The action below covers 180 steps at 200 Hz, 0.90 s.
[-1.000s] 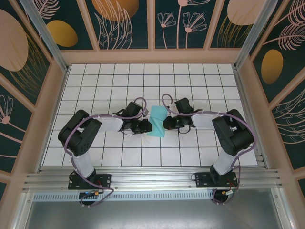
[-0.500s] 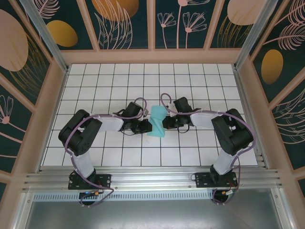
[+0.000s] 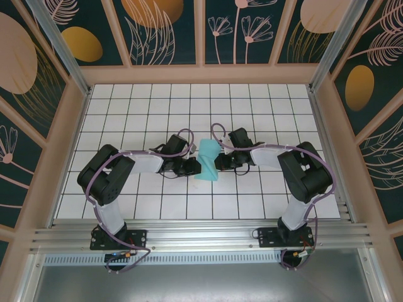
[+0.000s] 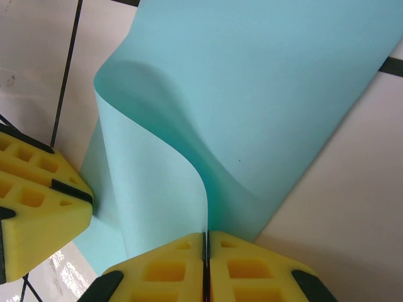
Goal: Fold a paper plane with a square sheet of paper (pick it up from the middle)
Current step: Fold the triangle a second time at the center of the table.
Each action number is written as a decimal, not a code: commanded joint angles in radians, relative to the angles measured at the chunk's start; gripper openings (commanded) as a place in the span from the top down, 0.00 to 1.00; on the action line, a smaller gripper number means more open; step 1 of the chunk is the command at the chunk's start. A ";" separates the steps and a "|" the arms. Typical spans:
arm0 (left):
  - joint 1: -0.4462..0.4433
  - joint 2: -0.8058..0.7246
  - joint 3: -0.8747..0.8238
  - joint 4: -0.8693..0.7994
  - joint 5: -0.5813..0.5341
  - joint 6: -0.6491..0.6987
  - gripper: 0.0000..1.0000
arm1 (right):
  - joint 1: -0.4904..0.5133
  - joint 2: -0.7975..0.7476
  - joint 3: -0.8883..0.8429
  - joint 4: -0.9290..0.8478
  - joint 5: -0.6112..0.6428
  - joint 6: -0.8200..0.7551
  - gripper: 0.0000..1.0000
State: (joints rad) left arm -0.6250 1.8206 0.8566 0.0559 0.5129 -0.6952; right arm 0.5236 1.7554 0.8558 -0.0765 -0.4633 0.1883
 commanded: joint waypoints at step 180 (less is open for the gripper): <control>-0.005 0.029 0.163 0.249 -0.027 -0.344 0.72 | 0.018 0.038 -0.020 0.009 0.046 0.005 0.88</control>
State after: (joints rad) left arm -0.6250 1.7947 0.9833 0.2031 0.4496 -0.9375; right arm 0.5312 1.7607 0.8555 -0.0692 -0.4454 0.1894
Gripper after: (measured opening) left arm 0.281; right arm 0.118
